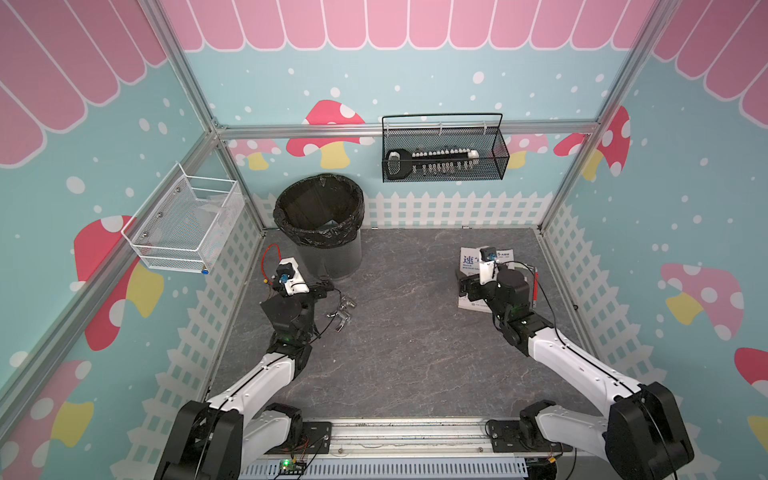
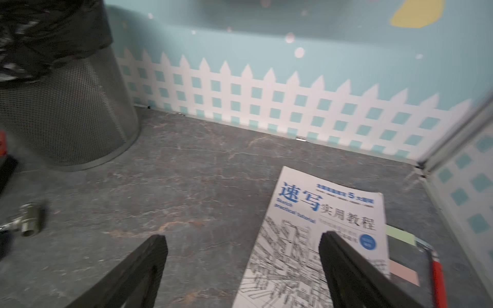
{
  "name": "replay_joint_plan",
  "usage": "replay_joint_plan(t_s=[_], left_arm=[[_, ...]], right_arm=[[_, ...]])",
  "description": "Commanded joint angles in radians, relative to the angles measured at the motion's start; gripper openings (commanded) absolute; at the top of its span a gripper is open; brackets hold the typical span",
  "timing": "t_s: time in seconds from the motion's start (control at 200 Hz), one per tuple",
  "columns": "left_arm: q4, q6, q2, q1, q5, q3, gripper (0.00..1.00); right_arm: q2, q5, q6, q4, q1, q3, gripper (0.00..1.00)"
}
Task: Peel off the used sticky note
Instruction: Move the book to the center of the board.
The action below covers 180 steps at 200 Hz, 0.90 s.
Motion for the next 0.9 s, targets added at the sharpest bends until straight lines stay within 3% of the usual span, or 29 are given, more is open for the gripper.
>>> replay_joint_plan(t_s=[0.0,0.18,0.3,0.435,0.585,0.896], left_arm=[[-0.309,-0.017,-0.017,-0.082,-0.055,0.148,0.99],[-0.611,0.019,0.096,-0.127,0.049,0.518,0.99],[-0.794,0.167,0.256,-0.118,0.138,0.78,0.99],[-0.987,0.316,0.4,-0.062,0.376,1.015,0.99],[-1.096,0.398,0.486,0.005,0.55,1.137,0.99],[-1.21,0.556,0.635,0.011,0.49,1.258,0.99]], right_arm=[[0.084,-0.005,0.084,-0.248,0.103,0.162,0.94],[0.277,-0.026,0.108,-0.409,0.232,0.426,0.92],[0.318,-0.088,0.141,-0.38,0.252,0.449,0.91],[0.307,-0.09,0.147,-0.377,0.252,0.436,0.9],[0.24,-0.053,0.126,-0.385,0.248,0.384,0.92],[0.139,-0.032,0.13,-0.38,0.222,0.27,0.94]])
